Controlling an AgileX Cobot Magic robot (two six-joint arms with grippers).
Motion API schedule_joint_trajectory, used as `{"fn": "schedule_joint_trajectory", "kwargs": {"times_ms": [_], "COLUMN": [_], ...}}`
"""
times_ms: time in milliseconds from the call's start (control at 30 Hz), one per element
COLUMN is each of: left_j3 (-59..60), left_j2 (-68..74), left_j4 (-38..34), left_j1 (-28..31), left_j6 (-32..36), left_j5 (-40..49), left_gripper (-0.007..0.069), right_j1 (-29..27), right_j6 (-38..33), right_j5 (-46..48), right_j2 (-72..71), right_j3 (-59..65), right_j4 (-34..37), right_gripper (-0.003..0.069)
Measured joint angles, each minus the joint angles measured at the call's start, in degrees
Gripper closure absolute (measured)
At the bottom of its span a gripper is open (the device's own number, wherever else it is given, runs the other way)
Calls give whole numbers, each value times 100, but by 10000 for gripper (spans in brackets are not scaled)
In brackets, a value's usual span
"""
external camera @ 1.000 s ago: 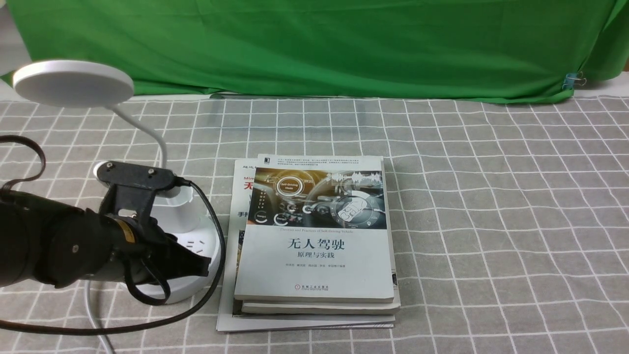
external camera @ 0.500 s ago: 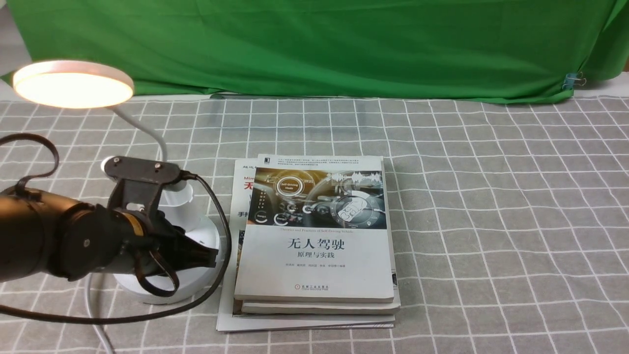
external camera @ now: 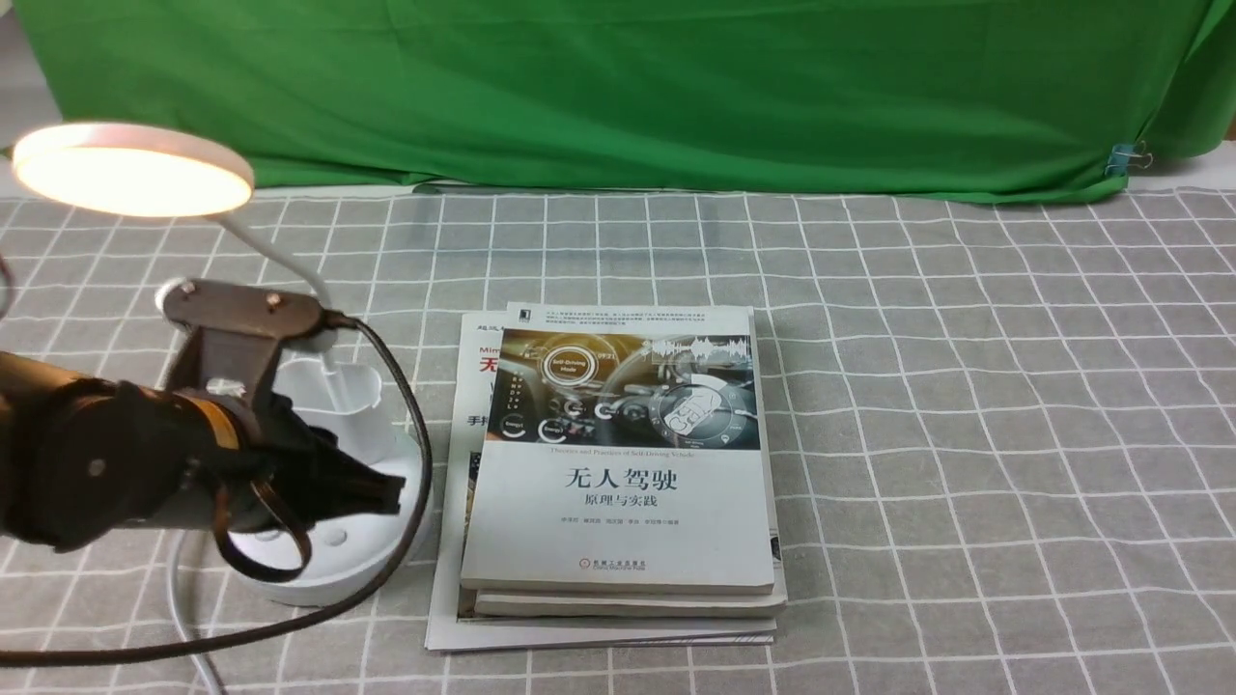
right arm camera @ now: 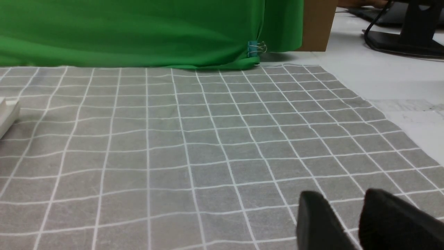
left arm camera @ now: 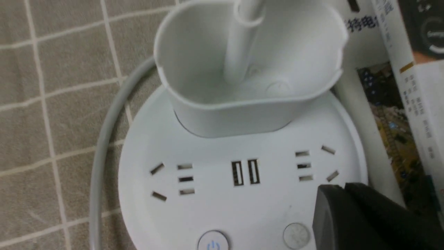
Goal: Turn on the desk lamp on the grey coffee tablecloth with your hand.
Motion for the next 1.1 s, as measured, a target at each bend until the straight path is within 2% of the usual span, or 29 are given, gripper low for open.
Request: {"fn": "schedule_joint_trajectory", "kwargs": {"times_ms": [233, 467, 533, 667, 800, 867, 967, 1100], "left_j3": [449, 1667, 1758, 1861, 1871, 1871, 1871, 1878], "left_j2": [-911, -2281, -2551, -3962, -5194, -5930, -6540, -6850], "left_j4": [-123, -1226, -1376, -1747, -1617, -1224, -752, -568], "left_j1": [-5, -11, -11, -11, -11, -16, -16, -16], "left_j6": [5, 159, 183, 398, 797, 888, 910, 915], "left_j5": [6, 312, 351, 556, 608, 614, 638, 651], "left_gripper": [620, 620, 620, 620, 620, 620, 620, 620], "right_j1": [0, 0, 0, 0, 0, 0, 0, 0], "right_j6": [0, 0, 0, 0, 0, 0, 0, 0], "right_j5": [0, 0, 0, 0, 0, 0, 0, 0], "right_j2": [0, 0, 0, 0, 0, 0, 0, 0], "right_j3": [0, 0, 0, 0, 0, 0, 0, 0], "right_j4": [0, 0, 0, 0, 0, 0, 0, 0], "right_gripper": [414, 414, 414, 414, 414, 414, 414, 414]}}
